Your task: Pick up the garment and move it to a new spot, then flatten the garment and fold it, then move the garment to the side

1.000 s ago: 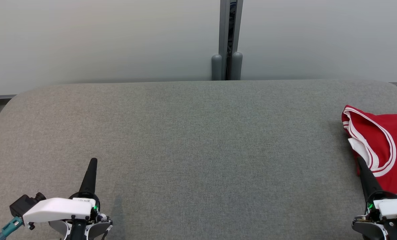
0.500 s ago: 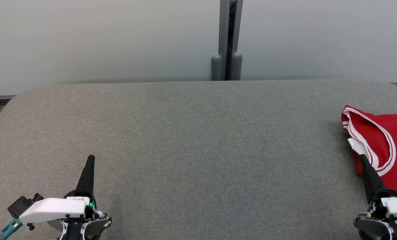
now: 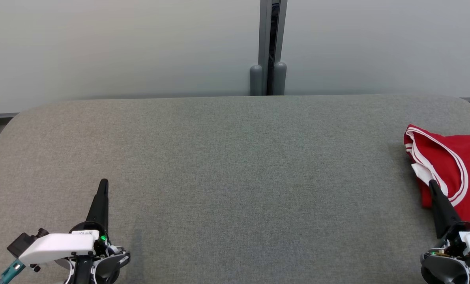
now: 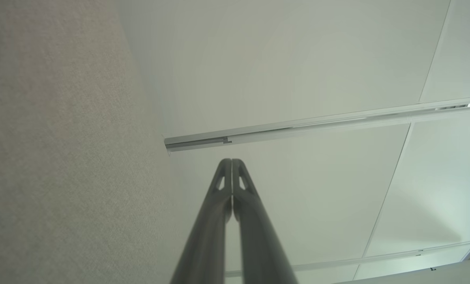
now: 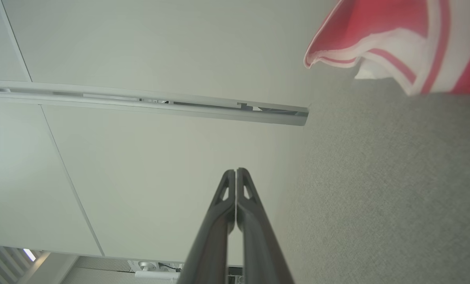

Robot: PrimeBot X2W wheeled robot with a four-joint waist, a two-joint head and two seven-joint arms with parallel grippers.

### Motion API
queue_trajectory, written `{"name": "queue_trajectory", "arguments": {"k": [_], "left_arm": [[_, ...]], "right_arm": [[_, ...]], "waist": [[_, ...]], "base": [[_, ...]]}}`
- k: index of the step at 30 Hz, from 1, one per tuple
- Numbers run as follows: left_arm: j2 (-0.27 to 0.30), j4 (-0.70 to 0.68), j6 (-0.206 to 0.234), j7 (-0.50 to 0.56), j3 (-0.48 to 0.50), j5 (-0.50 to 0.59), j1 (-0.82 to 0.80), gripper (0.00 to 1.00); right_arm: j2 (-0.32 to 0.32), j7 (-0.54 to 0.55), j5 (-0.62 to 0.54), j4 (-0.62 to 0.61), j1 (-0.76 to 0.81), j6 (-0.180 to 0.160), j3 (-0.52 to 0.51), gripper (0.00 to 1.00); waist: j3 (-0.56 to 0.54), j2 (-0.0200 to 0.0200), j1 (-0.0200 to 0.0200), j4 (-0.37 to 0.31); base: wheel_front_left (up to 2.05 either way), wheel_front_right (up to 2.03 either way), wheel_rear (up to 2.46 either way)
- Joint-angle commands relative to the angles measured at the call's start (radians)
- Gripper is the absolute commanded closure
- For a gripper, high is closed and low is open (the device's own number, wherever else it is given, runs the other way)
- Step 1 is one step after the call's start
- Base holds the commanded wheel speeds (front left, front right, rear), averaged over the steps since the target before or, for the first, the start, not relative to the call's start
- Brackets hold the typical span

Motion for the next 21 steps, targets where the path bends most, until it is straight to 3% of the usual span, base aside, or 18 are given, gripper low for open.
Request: {"name": "queue_trajectory", "arguments": {"k": [1,21], "left_arm": [[0.002,0.001,-0.008,0.004,0.009,-0.015,-0.017,1.00],[-0.010,0.003,-0.025,0.015,0.027,-0.047,-0.020,1.00]], "right_arm": [[-0.009,0.006,0.017,0.001,-0.011,0.000,-0.006,1.00],[-0.009,0.015,0.067,0.007,-0.017,0.000,-0.011,1.00]], "waist": [[0.000,0.0000,0.0000,0.000],[-0.001,0.0000,0.0000,-0.001]], "base": [[0.00,0.00,0.00],[0.00,0.00,0.00]]}}
